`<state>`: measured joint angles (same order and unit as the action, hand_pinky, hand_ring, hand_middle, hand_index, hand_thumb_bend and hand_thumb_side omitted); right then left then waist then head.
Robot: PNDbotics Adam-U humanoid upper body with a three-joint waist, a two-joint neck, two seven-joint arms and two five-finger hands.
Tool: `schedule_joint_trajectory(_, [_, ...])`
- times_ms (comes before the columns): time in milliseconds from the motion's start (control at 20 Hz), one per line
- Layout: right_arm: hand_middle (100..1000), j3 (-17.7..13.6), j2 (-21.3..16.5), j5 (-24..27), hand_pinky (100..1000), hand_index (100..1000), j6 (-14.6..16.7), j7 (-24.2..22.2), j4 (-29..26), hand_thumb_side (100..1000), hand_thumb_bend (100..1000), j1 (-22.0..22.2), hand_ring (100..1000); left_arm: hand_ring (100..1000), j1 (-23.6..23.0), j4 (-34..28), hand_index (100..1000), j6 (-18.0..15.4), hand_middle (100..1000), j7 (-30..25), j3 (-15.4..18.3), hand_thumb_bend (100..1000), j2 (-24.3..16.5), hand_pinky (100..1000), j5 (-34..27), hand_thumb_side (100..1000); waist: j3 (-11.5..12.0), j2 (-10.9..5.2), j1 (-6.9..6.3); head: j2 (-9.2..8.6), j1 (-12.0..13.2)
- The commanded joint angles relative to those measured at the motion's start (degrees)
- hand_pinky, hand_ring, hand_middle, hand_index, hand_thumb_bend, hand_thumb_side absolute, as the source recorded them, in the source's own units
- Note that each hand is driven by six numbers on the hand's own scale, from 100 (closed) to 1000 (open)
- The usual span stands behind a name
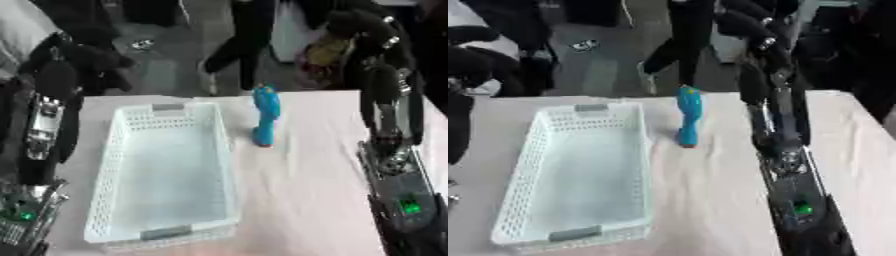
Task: Pick up objects on the table and place them in the box.
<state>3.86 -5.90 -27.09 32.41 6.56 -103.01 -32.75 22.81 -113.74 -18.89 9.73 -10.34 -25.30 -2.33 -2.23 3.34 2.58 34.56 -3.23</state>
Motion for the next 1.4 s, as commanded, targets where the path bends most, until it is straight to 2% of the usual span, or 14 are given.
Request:
schedule_joint_trajectory(50, [850,-0.17,0.17,-2.22,760,868,-1.51,2.36,-1.08,1000,164,-0.63,788,603,0.50,-0.85,666,-0.04,744,0.04,0.65,174,-1.18,463,0.12,831,-0.05,-0.89,-0.24,0.12,0.28])
schedule_joint_trajectory(550, [824,-0.55,0.46,-3.20,730,841,-3.83,5.27,-1.43,1000,156,-0.04,764,603,0.56,-0.85,667,-0.08,745,-0.01,0.64,174,-1.13,462,0.14,831,0.06,-0.69,-0.27,0.06,0.13])
schedule_joint_trajectory(700, [786,-0.25,0.88,-3.81,724,829,-6.88,6.49,-0.55,1000,206,-0.40,729,602,0.46,-0.85,667,-0.05,745,-0.14,0.56,174,-1.17,460,0.08,832,0.11,-0.73,-0.26,0.04,0.04])
schedule_joint_trajectory(750, [783,0.07,1.22,-4.58,731,847,-8.79,6.22,0.17,1000,253,-0.64,714,603,0.43,-0.85,667,-0.03,745,-0.22,0.50,174,-1.18,460,0.06,832,0.17,-0.78,-0.24,0.09,-0.15])
schedule_joint_trajectory(900, [783,0.99,2.81,-8.83,745,868,-15.26,2.81,2.10,1000,366,-1.70,701,602,0.41,-0.85,667,-0.02,745,-0.42,0.39,174,-1.14,460,-0.06,832,0.36,-0.97,-0.17,0.37,-0.56])
schedule_joint_trajectory(1050, [803,1.32,4.69,-13.12,761,894,-19.73,-1.59,3.89,1000,460,-2.68,709,602,0.30,-0.85,667,0.05,745,-0.69,0.25,174,-1.13,459,-0.19,832,0.51,-1.20,-0.04,0.82,-0.87])
schedule_joint_trajectory(1200, [849,1.40,6.18,-17.63,809,933,-22.21,-6.37,6.56,1000,526,-3.90,754,603,0.25,-0.85,667,0.10,745,-0.89,0.18,174,-1.11,461,-0.30,831,0.67,-1.43,0.08,1.21,-0.99])
schedule_joint_trajectory(1300, [857,1.35,6.92,-21.30,818,940,-22.94,-9.31,8.35,1000,534,-4.56,762,603,0.21,-0.85,667,0.12,745,-0.98,0.15,174,-1.11,461,-0.37,831,0.77,-1.58,0.15,1.50,-0.96])
schedule_joint_trajectory(1400, [896,1.01,7.47,-25.13,872,971,-23.30,-11.09,9.74,1000,569,-4.82,801,603,0.14,-0.85,667,0.16,745,-1.07,0.12,174,-1.11,461,-0.44,831,0.81,-1.75,0.23,1.87,-0.93])
